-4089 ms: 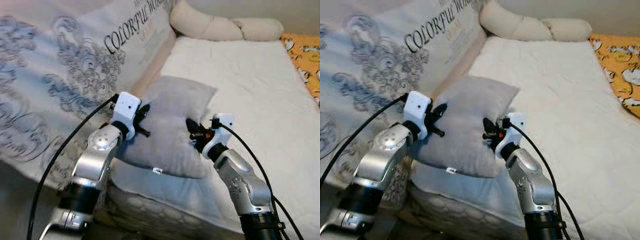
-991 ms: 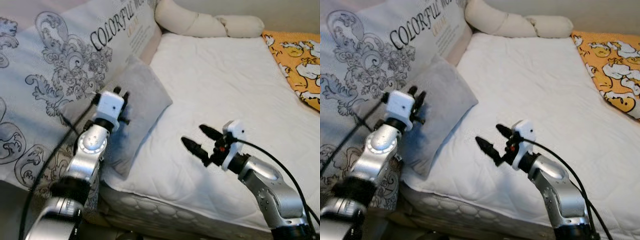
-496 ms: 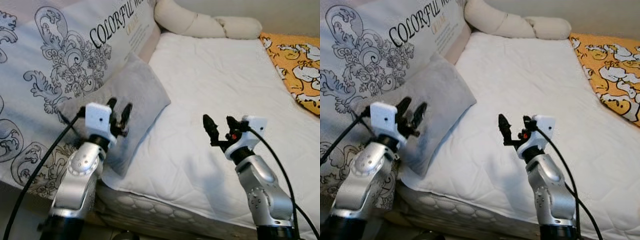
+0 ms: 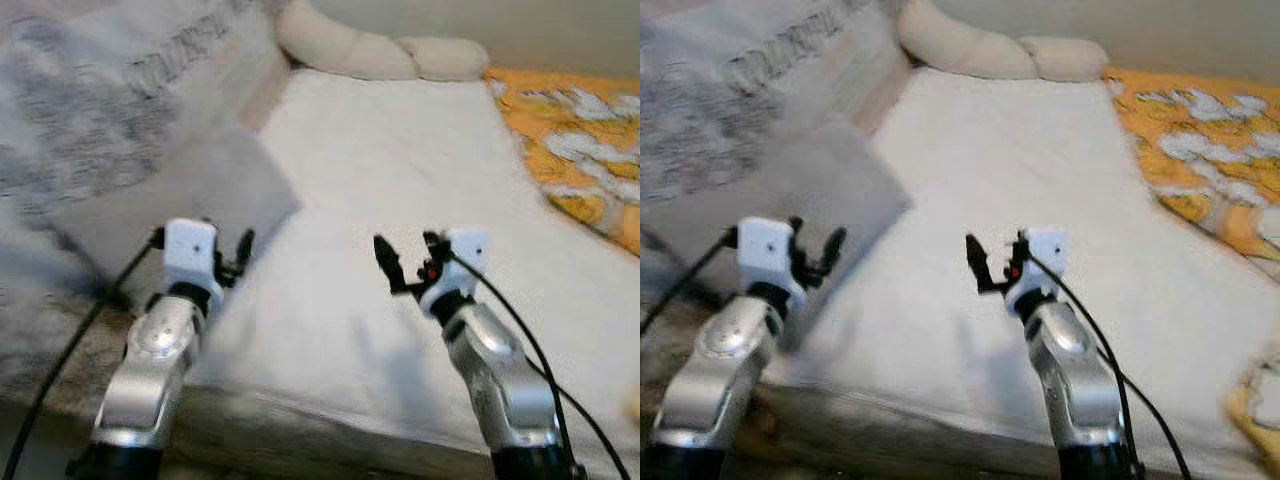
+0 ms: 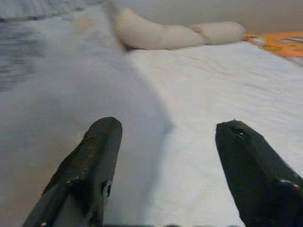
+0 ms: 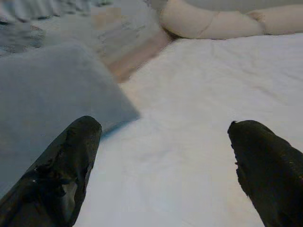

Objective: Clean up the room

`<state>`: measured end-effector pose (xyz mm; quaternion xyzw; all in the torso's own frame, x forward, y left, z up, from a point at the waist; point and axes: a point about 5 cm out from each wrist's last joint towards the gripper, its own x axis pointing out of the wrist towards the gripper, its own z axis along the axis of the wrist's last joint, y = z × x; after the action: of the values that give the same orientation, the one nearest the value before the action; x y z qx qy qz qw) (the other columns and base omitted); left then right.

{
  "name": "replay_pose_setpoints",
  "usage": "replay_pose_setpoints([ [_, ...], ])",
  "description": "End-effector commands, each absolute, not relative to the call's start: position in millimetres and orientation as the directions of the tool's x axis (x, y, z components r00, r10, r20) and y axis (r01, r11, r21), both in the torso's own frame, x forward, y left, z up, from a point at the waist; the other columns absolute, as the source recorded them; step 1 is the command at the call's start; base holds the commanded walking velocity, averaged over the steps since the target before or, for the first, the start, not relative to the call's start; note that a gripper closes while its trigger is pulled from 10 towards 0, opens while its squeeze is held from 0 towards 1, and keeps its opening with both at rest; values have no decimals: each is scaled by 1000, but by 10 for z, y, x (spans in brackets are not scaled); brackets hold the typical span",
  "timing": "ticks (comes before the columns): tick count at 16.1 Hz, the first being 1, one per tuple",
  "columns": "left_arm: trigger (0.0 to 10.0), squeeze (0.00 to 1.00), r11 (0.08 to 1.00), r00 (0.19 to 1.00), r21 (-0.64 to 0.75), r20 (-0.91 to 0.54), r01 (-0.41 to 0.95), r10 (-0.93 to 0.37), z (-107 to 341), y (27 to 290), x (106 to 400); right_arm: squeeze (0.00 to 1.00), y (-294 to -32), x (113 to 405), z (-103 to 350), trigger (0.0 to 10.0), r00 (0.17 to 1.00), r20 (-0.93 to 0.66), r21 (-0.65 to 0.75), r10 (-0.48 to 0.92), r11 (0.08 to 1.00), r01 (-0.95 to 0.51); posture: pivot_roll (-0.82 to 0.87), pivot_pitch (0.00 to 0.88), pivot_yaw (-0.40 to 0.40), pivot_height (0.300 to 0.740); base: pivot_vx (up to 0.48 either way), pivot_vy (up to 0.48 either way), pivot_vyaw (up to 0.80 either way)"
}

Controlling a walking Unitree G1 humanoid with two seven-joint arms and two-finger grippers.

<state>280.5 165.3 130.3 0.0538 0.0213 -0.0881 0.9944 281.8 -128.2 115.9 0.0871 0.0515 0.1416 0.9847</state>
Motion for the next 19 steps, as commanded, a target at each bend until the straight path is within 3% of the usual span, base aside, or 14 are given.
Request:
replay_pose_setpoints([
  [1, 10000, 1000, 978, 984, 119, -66, 173, -166, 1306, 1677, 2823, 667, -1275, 2843, 1177, 10000, 957, -82, 178, 278, 949, -261, -62, 0, -20, 740, 0, -480, -563],
  [2, 10000, 1000, 982, 985, 105, -84, 160, -151, 1303, 1688, 2833, 667, -1294, 2867, 1150, 10000, 963, -102, 167, 250, 958, -232, -56, 0, -9, 740, 0, -480, 0],
  [3, 10000, 1000, 982, 984, 100, -93, 159, -150, 1300, 1685, 2835, 557, -1298, 2868, 1126, 10000, 963, -116, 157, 245, 962, -226, -57, 0, -2, 740, 0, -480, 0],
  [4, 10000, 1000, 983, 984, 89, -94, 159, -151, 1296, 1668, 2826, 0, -1314, 2865, 1082, 10000, 962, -143, 135, 233, 967, -214, -63, 0, 10, 740, 0, -405, 0],
  [8, 10000, 1000, 985, 985, 84, -96, 153, -145, 1273, 1628, 2782, 0, -1388, 2855, 1055, 10000, 970, -157, 119, 186, 979, -168, -57, 0, 12, 740, 0, -389, 0],
  [12, 10000, 1000, 990, 989, 87, -111, 112, -102, 1245, 1762, 2765, 0, -1483, 2893, 1074, 10000, 984, -145, 94, 108, 991, -95, -65, 0, 16, 740, 0, -354, 0],
  [19, 10000, 1000, 991, 987, 94, -140, 98, -84, 1211, 1870, 2744, 0, -1513, 2863, 1014, 10000, 972, -187, 100, 141, 987, -124, -79, 0, 12, 740, 0, -354, 0],
])
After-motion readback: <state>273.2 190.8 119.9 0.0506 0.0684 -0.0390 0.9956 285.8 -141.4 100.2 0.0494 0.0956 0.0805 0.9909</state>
